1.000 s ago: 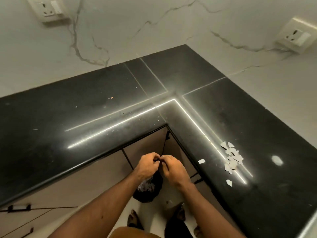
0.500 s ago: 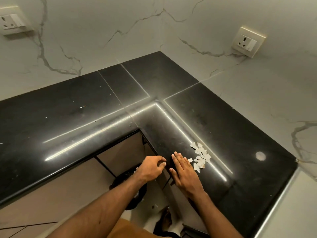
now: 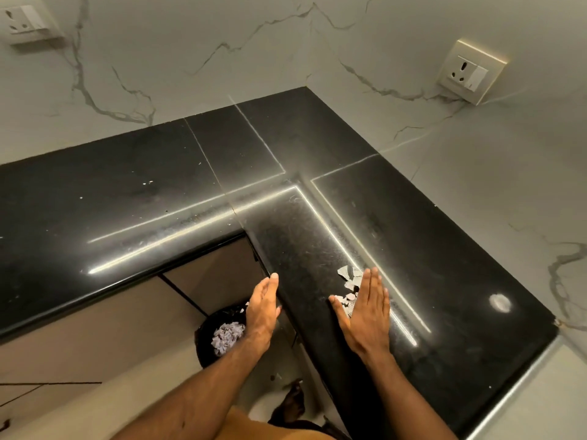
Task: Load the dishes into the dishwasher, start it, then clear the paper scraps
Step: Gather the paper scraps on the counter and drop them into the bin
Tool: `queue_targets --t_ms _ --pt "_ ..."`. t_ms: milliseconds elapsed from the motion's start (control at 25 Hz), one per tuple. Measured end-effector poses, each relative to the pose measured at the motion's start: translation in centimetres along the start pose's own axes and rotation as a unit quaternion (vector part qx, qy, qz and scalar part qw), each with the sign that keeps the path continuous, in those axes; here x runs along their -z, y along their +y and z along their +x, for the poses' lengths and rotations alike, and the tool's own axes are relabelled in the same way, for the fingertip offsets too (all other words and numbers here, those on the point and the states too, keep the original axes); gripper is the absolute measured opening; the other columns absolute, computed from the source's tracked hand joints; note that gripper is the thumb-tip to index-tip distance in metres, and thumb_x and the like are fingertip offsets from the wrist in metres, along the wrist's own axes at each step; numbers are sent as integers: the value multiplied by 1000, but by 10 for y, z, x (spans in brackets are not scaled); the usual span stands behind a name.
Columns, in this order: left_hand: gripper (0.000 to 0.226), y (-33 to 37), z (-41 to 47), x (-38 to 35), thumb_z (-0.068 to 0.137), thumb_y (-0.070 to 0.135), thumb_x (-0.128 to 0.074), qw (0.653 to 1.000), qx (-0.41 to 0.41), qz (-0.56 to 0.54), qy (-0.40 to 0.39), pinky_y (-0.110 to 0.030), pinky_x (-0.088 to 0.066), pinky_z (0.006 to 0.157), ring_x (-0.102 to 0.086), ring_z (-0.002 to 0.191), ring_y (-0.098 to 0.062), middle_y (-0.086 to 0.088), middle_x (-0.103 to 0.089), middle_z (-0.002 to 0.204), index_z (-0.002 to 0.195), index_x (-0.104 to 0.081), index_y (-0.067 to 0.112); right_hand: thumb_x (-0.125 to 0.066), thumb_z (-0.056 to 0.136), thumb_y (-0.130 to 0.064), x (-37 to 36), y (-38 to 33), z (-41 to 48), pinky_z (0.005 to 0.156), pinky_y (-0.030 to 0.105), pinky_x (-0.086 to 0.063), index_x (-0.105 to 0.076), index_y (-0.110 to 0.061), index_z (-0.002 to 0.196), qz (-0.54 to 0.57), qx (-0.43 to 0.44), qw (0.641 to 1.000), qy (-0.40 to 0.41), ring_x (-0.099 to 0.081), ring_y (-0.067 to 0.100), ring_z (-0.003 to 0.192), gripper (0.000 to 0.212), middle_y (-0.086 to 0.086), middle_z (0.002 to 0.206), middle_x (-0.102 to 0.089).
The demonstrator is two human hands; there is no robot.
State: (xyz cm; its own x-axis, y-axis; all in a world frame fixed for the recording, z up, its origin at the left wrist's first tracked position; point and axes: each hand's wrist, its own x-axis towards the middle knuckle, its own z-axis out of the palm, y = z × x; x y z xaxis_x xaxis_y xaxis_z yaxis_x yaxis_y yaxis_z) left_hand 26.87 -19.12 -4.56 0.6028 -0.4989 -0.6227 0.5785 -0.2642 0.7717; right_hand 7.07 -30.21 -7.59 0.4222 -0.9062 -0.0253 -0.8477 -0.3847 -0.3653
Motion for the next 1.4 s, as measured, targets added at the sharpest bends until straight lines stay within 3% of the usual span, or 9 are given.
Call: queue_targets --t_ms 80,280,480,560,760,920,1240,1320,1400 --pt "20 0 -5 -2 102 45 -60 999 6 -40 -2 -38 -48 99 -58 114 -10 16 -66 113 114 -66 31 -33 100 -77 1 6 30 132 45 -5 8 -16 167 4 21 1000 -19 12 14 160 99 1 175 10" --pt "17 -1 -4 -2 104 44 -56 997 19 -74 1 -39 -46 101 -58 112 -11 15 -65 108 111 -63 30 -23 105 -70 -4 0 62 131 42 -9 -9 -19 168 -22 137 988 -71 5 11 161 81 -2 175 -4" --pt "49 -8 7 -3 101 52 -56 997 17 -58 39 -46 -48 108 -60 122 -18 1 -66 129 132 -65 15 -25 109 -63 -3 -18 42 131 39 -8 -9 -25 168 27 252 960 -121 7 3 159 72 -9 174 -2" --pt "56 -8 14 -1 100 56 -55 998 11 -42 42 -48 -49 109 -59 126 -21 -1 -65 134 135 -64 13 -29 110 -59 1 -13 29 132 38 -6 -7 -25 168 66 221 969 -91 5 4 159 71 -9 175 -2" --pt "34 8 12 -22 106 49 -46 996 -9 -81 43 -39 -34 117 -49 136 -18 11 -63 129 127 -61 27 -25 107 -66 3 13 -19 132 42 -8 3 -19 167 22 66 997 -41 11 11 160 81 -3 175 9" --pt "62 -3 13 -24 104 57 -41 992 -5 -115 45 -43 -22 126 -36 149 -18 2 -40 162 155 -44 22 -23 104 -72 -8 2 -25 132 42 -4 5 -13 166 -28 94 994 -55 14 15 160 90 2 175 12" --pt "59 0 15 -12 107 53 -39 989 -1 -149 12 -38 -27 124 -38 148 -21 -2 -43 160 153 -47 17 -19 109 -64 -23 -37 22 131 41 -7 2 -16 167 -25 176 979 -99 13 11 160 78 -1 175 6" --pt "46 1 12 -13 109 42 -44 996 -21 -80 24 -30 -36 116 -47 141 -17 4 -52 150 148 -53 20 -20 109 -63 -21 -48 30 131 40 -8 -2 -19 168 33 214 969 -123 10 6 159 75 -5 175 1" --pt "40 1 12 -8 106 29 -55 982 -100 143 66 -26 -39 110 -51 138 -14 2 -55 149 145 -56 22 -30 109 -61 -8 -50 36 130 39 -18 -15 -24 167 137 194 962 -133 -7 3 159 70 -10 173 -16"
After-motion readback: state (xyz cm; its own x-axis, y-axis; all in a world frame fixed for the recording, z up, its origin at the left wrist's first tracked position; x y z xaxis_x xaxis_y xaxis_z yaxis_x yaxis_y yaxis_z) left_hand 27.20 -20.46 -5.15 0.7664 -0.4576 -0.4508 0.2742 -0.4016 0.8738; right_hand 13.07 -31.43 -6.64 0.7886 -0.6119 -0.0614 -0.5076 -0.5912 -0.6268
